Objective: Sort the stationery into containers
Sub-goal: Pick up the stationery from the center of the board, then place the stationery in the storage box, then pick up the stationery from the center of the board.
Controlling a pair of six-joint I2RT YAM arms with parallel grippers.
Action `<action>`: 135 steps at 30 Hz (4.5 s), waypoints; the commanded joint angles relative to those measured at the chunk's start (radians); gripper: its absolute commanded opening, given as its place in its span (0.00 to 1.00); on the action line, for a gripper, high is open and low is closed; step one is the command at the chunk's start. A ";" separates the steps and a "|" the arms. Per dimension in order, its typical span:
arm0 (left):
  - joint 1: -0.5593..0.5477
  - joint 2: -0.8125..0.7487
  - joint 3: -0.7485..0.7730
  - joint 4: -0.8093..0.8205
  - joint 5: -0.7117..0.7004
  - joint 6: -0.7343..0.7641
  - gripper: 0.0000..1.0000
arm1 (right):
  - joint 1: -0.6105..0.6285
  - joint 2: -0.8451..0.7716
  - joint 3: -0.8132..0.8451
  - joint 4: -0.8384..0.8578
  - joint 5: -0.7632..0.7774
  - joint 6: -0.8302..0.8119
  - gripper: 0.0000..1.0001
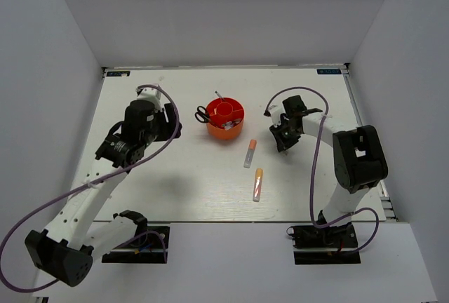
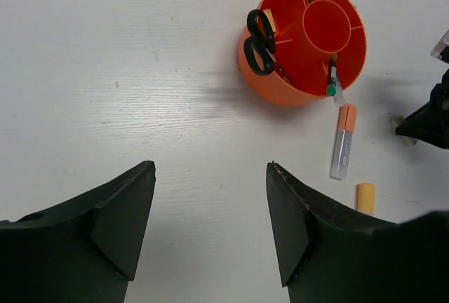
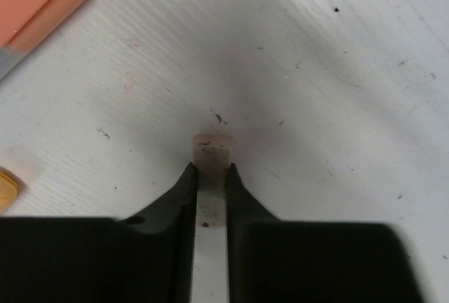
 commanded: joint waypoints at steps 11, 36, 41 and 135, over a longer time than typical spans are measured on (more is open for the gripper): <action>0.083 0.053 0.024 0.191 0.079 -0.244 0.75 | 0.047 -0.084 0.317 -0.285 -0.290 0.018 0.00; 0.022 -0.317 -0.357 0.079 0.299 -0.312 0.60 | 0.262 0.243 0.771 0.420 -0.471 0.290 0.00; 0.020 -0.403 -0.466 0.052 0.281 -0.312 0.60 | 0.255 0.279 0.607 0.688 -0.572 0.278 0.00; -0.558 1.086 0.711 -0.026 -0.103 -0.024 0.67 | -0.364 -0.334 0.032 -0.304 -0.462 0.403 0.57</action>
